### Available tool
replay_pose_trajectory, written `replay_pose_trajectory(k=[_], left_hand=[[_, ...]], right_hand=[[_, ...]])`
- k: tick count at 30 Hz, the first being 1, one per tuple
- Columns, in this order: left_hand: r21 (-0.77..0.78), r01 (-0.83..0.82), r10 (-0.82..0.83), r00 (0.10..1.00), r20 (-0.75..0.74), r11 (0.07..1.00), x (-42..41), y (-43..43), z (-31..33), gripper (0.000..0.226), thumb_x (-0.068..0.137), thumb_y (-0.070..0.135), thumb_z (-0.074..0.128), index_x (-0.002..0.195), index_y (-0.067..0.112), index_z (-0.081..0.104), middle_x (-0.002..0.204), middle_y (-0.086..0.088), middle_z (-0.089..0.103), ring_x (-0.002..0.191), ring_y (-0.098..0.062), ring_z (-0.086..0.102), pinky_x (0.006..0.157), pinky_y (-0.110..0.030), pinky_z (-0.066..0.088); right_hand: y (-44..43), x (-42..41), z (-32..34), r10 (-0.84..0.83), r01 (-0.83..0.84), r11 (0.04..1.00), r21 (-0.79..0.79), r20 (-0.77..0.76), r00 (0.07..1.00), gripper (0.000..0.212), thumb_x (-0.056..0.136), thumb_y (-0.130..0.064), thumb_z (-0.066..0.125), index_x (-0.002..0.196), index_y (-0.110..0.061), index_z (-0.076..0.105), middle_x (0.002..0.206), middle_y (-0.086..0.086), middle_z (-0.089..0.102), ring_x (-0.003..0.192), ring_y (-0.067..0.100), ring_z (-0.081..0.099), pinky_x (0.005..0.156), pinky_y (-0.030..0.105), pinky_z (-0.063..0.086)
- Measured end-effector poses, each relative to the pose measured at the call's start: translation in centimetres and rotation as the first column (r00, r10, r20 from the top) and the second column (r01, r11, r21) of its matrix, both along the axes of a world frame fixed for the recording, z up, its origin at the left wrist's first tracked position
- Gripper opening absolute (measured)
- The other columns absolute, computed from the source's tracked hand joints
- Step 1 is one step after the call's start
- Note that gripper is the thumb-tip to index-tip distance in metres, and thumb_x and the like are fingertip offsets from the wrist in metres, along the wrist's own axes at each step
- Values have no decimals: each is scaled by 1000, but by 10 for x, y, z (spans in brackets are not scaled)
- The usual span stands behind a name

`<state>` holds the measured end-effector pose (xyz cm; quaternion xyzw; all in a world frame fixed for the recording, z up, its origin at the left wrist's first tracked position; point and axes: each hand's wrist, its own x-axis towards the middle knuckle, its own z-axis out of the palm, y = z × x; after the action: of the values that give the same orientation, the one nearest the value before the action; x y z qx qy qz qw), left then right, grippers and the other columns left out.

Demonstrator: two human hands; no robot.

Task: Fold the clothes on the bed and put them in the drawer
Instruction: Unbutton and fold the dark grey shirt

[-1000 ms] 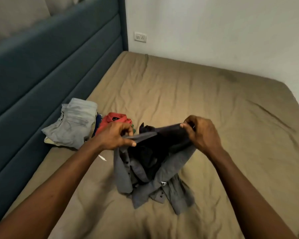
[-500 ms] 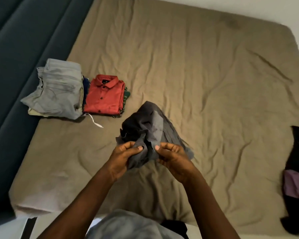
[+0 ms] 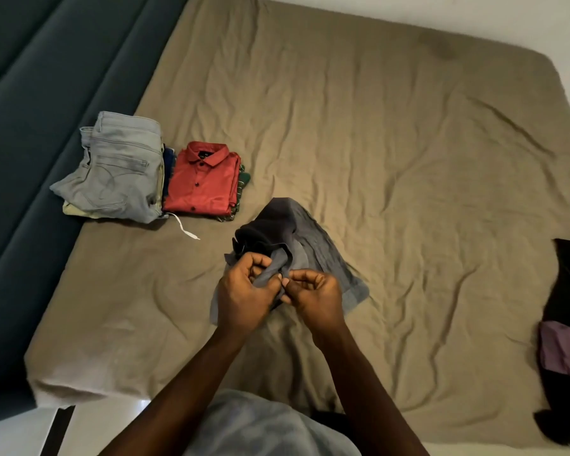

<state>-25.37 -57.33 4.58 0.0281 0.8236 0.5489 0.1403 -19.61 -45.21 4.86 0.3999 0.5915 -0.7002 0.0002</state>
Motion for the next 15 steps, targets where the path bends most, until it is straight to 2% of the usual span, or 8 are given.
replay_pose_trajectory(k=[2,4,7,9,12,15], left_hand=[[-16,6,-6,1000,-5,1000,0,2,4,28,76,17,85,97,24,69,84,10,73,74,-8,70,65,-46,59],[-42,53,-54,998,-36,998,0,4,7,30,76,19,86,100,25,67,85,11,71,75,-7,69,65,-42,59],[-105,77,-86,993,-80,991,1,7,13,32,76,23,87,100,28,66,78,11,67,71,-5,65,62,-29,54],[-123,80,-89,993,-72,989,-1,10,16,31,77,21,86,102,27,68,75,11,67,69,-3,65,63,-28,54],[-70,133,-134,991,-7,989,-7,17,24,32,84,11,80,111,24,69,79,8,73,70,-2,70,67,-28,59],[60,230,-234,971,58,971,-12,22,36,31,92,11,73,118,24,65,81,2,76,72,-6,73,69,-24,59]], right_hand=[[-1,2,1,-34,32,998,-51,-24,999,11,92,2,71,85,-7,75,80,14,76,74,21,72,71,33,61],[-1,3,3,-78,74,992,-102,-40,996,6,92,1,71,89,-3,75,82,14,76,77,20,73,70,29,61],[0,3,6,-76,69,992,-103,-64,995,6,93,1,70,92,-2,75,83,13,76,78,18,73,70,27,61],[5,3,9,-49,44,996,-76,-65,997,10,93,1,70,90,-6,74,81,8,76,78,16,73,72,29,62],[16,3,12,13,-11,999,36,-66,998,13,90,-2,75,88,-15,74,79,5,76,76,20,74,77,41,63],[27,3,16,77,-61,963,262,-52,996,22,86,-4,79,82,-24,71,70,1,73,65,16,71,67,36,62]])
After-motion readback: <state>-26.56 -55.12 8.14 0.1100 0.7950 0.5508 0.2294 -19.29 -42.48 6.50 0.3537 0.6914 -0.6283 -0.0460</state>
